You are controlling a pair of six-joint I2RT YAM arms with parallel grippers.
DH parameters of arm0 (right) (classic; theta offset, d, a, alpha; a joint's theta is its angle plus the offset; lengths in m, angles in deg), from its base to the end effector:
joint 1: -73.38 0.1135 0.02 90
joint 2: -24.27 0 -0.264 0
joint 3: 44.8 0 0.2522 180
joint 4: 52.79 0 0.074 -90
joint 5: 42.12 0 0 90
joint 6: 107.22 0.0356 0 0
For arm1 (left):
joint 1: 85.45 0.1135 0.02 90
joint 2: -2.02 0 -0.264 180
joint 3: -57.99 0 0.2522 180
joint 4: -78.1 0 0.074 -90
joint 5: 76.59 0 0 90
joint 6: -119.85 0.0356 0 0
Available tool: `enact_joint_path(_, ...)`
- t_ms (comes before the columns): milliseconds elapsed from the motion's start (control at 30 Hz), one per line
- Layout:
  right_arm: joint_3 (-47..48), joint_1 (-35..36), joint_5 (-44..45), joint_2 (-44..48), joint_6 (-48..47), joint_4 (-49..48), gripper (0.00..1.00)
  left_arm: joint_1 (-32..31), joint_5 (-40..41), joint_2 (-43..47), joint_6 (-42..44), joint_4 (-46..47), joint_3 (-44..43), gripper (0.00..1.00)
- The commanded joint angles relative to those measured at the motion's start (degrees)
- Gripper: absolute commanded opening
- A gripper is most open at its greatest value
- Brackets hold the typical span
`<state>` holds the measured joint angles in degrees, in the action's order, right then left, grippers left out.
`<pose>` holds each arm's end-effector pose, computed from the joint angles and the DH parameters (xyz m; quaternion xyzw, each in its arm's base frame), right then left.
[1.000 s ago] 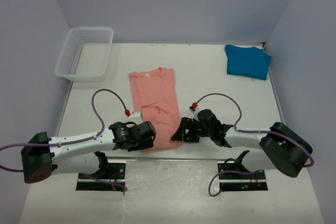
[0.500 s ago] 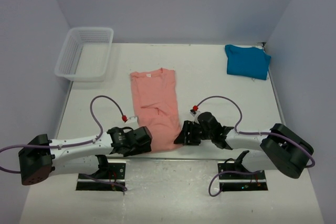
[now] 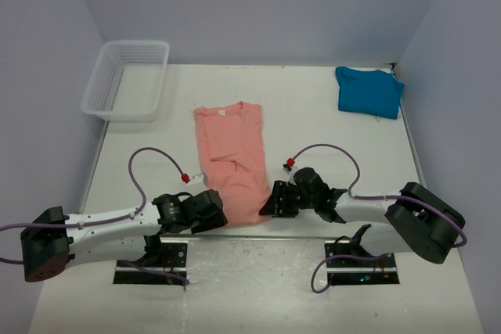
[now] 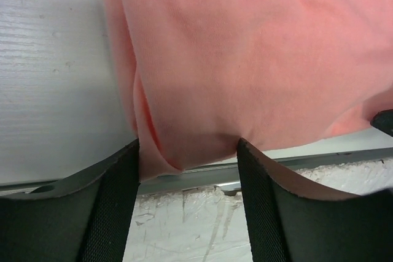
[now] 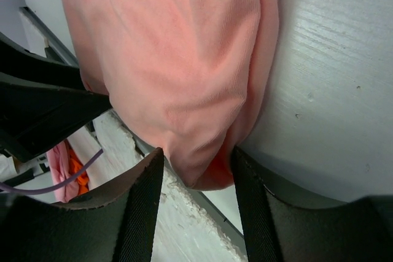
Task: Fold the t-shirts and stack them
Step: Fold the folded rectangular tshirt in 1/3 of the way
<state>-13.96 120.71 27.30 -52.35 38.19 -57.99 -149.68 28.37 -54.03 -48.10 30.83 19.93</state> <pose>0.1374 0.1675 0.1198 -0.0115 0.8969 0.4226 0.1300 0.0769 -0.1381 0.1562 -0.1434 0.9582 -0.1597 0.1891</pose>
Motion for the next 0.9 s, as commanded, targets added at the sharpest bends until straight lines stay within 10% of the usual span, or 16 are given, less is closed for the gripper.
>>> enact_joint_path(0, -2.7, 1.3, 2.3, -3.5, -0.4, 8.0, 0.51, -0.1, -0.7, -0.8, -1.3, -1.1, 2.0, 0.63)
enact_joint_path(867, -1.4, 4.3, 3.7, -6.0, 1.7, 8.1, 0.49, -0.1, 0.5, -0.4, -4.3, -9.9, -1.2, 0.57)
